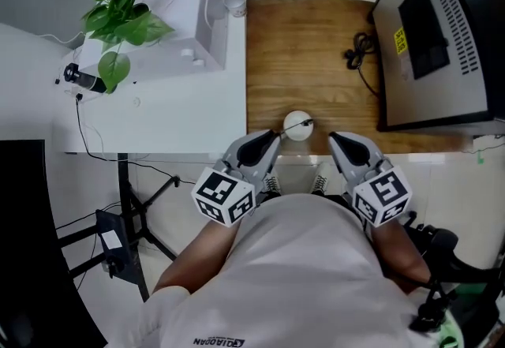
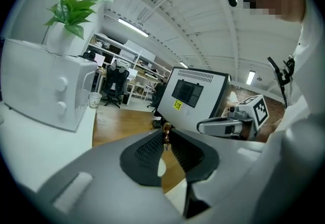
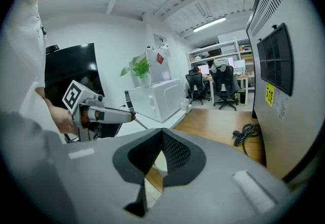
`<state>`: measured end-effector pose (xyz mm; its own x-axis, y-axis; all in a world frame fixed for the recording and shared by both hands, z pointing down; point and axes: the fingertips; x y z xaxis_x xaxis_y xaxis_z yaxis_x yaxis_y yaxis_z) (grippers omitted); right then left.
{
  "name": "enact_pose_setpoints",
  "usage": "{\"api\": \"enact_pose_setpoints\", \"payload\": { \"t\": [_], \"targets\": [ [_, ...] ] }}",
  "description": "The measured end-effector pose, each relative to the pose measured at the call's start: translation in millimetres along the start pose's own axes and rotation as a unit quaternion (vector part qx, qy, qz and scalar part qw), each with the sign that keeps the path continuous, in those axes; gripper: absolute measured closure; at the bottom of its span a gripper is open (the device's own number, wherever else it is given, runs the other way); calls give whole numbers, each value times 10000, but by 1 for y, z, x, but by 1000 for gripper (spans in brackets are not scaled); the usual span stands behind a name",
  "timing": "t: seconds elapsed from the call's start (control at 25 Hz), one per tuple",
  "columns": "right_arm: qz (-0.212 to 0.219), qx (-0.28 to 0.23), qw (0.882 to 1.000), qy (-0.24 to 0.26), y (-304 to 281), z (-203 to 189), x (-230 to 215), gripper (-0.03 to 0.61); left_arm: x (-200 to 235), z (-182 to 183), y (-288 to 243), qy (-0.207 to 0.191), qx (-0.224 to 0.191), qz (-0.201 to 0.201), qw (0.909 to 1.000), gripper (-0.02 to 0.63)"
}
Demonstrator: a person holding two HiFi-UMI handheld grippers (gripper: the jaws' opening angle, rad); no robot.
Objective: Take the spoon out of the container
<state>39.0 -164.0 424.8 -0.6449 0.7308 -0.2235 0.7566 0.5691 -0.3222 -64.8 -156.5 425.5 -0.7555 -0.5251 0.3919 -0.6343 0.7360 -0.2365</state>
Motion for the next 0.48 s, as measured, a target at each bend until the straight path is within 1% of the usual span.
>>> {"api": "enact_pose_setpoints", "payload": {
  "t": [0.24,0.48],
  "targets": [
    [-28,-78,10000,-16,4,4,1,571,-8,5,15,-131,-69,11,9999,565],
    [-268,-157,9995,-68,4,4,12,572,-8,9,24,-223,-42,-255,9994,565]
  ]
}}
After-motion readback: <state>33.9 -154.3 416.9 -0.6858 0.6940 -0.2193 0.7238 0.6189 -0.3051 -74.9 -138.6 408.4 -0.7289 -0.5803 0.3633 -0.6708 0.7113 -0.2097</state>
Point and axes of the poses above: the fingertips, and each gripper's own axes: y backward along the fingers, x to its left, z out of its top, and after that the axes turned 5 degrees about -x, right-handed
